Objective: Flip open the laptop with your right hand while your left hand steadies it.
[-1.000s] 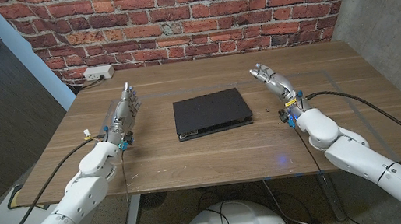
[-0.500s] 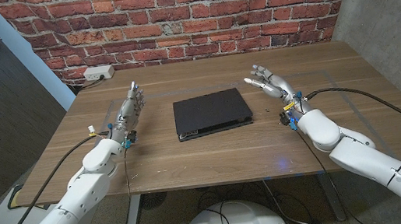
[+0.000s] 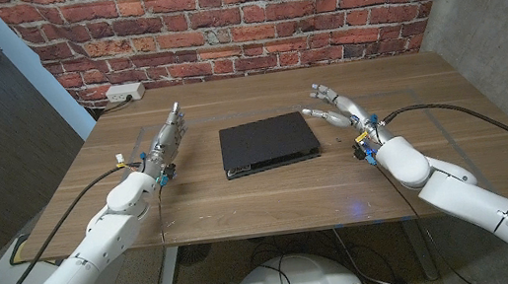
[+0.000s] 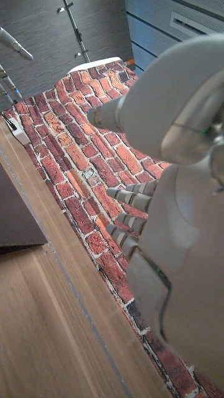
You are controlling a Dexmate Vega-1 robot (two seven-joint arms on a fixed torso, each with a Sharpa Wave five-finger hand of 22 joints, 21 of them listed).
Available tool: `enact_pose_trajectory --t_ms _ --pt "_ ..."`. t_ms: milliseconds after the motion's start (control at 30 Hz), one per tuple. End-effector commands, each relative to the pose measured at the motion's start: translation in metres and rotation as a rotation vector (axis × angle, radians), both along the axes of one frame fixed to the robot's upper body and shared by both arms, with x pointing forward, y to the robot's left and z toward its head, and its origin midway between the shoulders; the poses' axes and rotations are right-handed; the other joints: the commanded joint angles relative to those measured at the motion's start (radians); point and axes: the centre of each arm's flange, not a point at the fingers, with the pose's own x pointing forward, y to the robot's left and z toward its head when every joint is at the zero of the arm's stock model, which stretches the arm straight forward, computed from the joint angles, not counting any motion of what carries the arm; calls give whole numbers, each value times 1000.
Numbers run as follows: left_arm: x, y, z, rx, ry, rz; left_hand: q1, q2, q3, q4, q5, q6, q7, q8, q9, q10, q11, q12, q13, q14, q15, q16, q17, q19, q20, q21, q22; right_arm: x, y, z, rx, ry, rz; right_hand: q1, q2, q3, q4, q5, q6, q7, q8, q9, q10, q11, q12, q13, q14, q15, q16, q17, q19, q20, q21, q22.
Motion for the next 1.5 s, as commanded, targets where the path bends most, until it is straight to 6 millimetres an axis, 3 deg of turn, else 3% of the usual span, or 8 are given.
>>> enact_pose_trajectory --t_ms 33,200,433,833,1133,1367,1400,1500 --pt "1 3 3 22 13 22 -7 1 -7 0 1 20 -6 10 3 13 -3 8 5 -8 -19 13 3 2 17 8 4 -7 12 -1 -153 -82 -20 21 0 10 1 -5 -10 10 -1 2 9 1 6 4 9 -99 4 1 1 12 7 3" --pt "7 5 4 75 36 1 -6 -1 -12 1 1 151 25 50 6 24 0 10 7 10 -58 12 2 20 16 12 3 -15 19 -4 -214 -111 -32 31 0 12 6 -7 -27 13 -8 2 -6 6 -1 6 -12 -82 -5 2 -6 30 3 3" --pt "11 7 8 93 38 -13 -7 -2 -16 3 1 174 26 50 6 56 -3 21 7 49 -46 23 2 36 33 16 3 -20 30 -7 -244 -125 -29 36 1 12 9 -8 -39 14 -12 2 -12 9 -3 7 -20 -68 -7 3 -9 34 2 4" --pt "16 0 8 82 38 -39 -8 -2 -17 4 1 184 21 50 6 62 0 22 8 53 -35 21 2 40 36 16 3 -30 47 -15 -348 -207 -73 58 11 19 15 -9 -34 6 -7 3 56 -8 25 14 11 -77 5 4 12 22 10 5" --pt "16 -4 5 82 39 -44 -8 -1 -18 5 1 187 23 48 7 59 0 19 8 45 -31 16 2 36 38 14 4 -32 51 -23 -384 -236 -95 57 15 18 21 -11 -35 -1 -7 3 57 -4 27 17 21 -75 7 5 33 52 16 5" --pt "16 -4 6 79 35 -42 -8 -1 -19 5 1 183 28 44 7 57 1 17 8 39 -30 13 3 37 37 14 4 -32 55 -26 -453 -284 -149 79 26 27 16 -9 -37 -16 -6 4 58 -11 29 21 37 -78 10 5 39 30 16 6" --pt "16 -4 6 81 35 -43 -8 -1 -19 5 1 182 29 43 7 57 0 17 8 39 -29 13 3 37 36 14 4 -30 55 -27 -462 -282 -146 107 38 39 8 -8 -38 -23 -5 4 55 -19 30 25 43 -83 9 6 58 11 21 6" --pt "16 -6 6 83 38 -48 -8 -1 -19 5 1 184 28 43 7 58 0 17 8 39 -30 12 3 38 36 14 4 -29 56 -29 -495 -300 -150 148 53 56 1 -7 -41 -29 -4 4 51 -24 30 28 62 -87 12 6 94 1 29 5"
